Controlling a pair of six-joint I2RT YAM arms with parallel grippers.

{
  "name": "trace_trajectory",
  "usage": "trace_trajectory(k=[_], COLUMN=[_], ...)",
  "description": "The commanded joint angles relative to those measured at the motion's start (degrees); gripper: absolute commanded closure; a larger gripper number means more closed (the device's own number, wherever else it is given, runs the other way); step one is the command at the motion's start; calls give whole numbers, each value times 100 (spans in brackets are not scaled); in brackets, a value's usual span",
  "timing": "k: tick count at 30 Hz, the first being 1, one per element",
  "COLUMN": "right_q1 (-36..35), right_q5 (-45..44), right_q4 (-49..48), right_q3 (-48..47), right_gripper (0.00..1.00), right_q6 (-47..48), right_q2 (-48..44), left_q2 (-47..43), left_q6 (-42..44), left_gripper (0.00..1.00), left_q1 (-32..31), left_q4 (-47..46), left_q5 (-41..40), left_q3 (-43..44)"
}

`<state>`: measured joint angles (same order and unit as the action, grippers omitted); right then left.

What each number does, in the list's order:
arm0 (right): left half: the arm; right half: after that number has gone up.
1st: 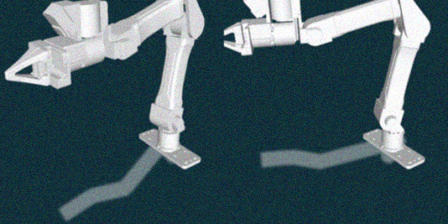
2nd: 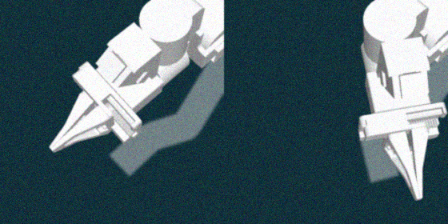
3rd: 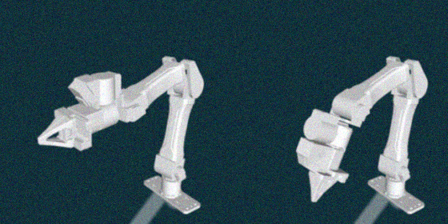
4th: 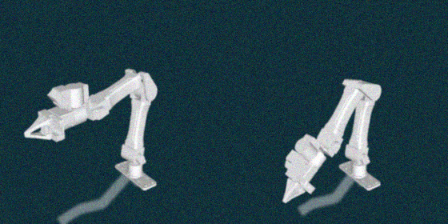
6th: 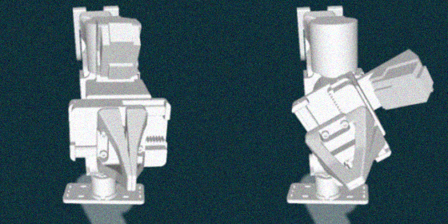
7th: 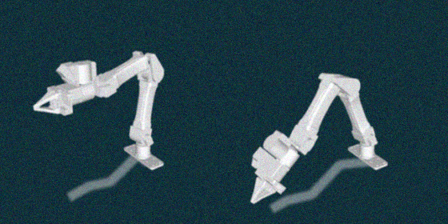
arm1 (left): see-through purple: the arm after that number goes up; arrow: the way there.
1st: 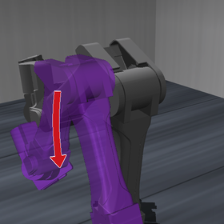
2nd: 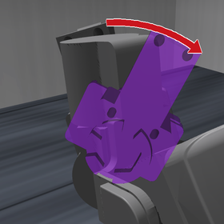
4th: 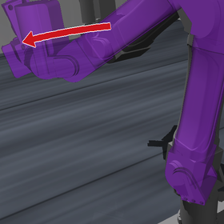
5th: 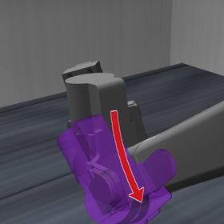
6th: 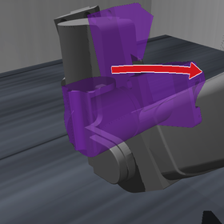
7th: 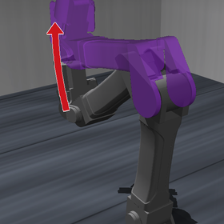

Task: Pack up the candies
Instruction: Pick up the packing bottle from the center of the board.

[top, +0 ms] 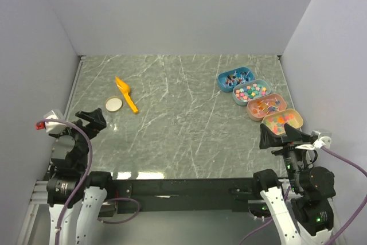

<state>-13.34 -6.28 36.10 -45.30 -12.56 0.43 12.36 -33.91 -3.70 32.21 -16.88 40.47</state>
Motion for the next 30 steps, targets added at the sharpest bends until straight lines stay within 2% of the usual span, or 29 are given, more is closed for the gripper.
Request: trace_trajectory(k=[1, 6, 9, 14, 21, 22, 25, 30], right_q1=[-54, -81, -89, -133, -204, -212, -248, -265], right_q5=[92, 110, -285, -400, 39, 100, 206, 303], right_q4=[-208, -252, -261, -331, -524, -568, -656, -727], right_q3=[47, 109, 205, 302, 504, 548, 610, 654], right_gripper=[0, 0, 0, 0, 0, 0, 0, 0], right_q6=[8, -98, -273, -344, -397, -414, -423, -379], right_q2=[-192, -139, -96, -60, -60, -60, 115, 212], left_q2=[196, 661, 1188, 2313, 4026, 4490, 5387, 6285], left_q6=[-124, -300, -406, -766, -1135, -1187, -1328, -1337], left_gripper=[1, 1, 1, 1, 1, 1, 1, 4], left_q1=[36, 36, 36, 36, 54, 71, 317, 783], left_q4=[-180, -145, -144, -109, 92, 136, 320, 357], left_q5=[-69, -183, -157, -105, -438, -499, -623, -974], left_q3=[-30, 57, 145, 330, 821, 901, 1235, 1525])
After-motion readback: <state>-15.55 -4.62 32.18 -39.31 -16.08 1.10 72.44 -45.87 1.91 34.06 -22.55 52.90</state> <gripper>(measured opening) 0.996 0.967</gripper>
